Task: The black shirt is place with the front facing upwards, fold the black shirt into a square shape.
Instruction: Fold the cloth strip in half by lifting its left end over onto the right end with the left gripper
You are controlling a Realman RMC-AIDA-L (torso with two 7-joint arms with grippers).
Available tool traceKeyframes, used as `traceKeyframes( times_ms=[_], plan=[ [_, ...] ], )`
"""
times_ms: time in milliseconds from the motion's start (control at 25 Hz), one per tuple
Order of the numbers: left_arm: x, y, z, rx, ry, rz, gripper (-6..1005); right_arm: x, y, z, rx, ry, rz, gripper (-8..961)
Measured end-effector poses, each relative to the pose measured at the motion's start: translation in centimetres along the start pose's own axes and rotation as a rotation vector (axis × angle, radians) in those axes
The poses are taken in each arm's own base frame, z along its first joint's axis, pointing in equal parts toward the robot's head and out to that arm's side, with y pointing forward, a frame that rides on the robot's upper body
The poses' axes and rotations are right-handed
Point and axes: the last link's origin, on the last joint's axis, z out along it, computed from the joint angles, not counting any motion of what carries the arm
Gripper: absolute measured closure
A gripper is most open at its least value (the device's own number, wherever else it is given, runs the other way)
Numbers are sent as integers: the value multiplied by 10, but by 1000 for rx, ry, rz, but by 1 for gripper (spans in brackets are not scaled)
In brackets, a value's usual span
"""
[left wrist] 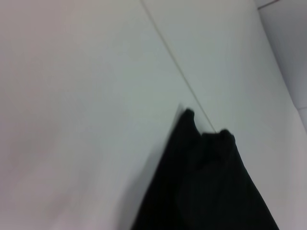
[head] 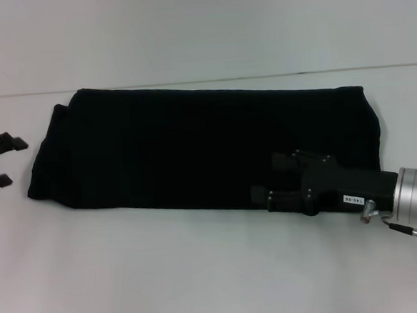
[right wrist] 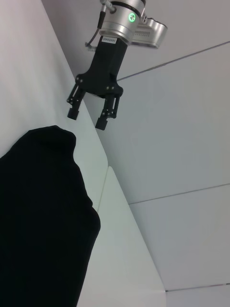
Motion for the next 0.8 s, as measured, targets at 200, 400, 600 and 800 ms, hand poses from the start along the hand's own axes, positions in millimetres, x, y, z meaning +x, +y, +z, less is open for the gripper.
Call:
traceKeyframes(
  times_ms=[200,400,600,800],
  plan=[
    [2,12,11,-7,6,209,150,-2,0,2,-5,0,-4,6],
    [-5,17,21,11,-54,352,152,-2,0,2,-3,0,-2,6],
    [-8,12,24,43,-52,395,156,-2,0,2,-3,1,1,6],
    [-6,7,25,64,-21,387,160,-2,0,2,-3,1,3,7]
  ],
)
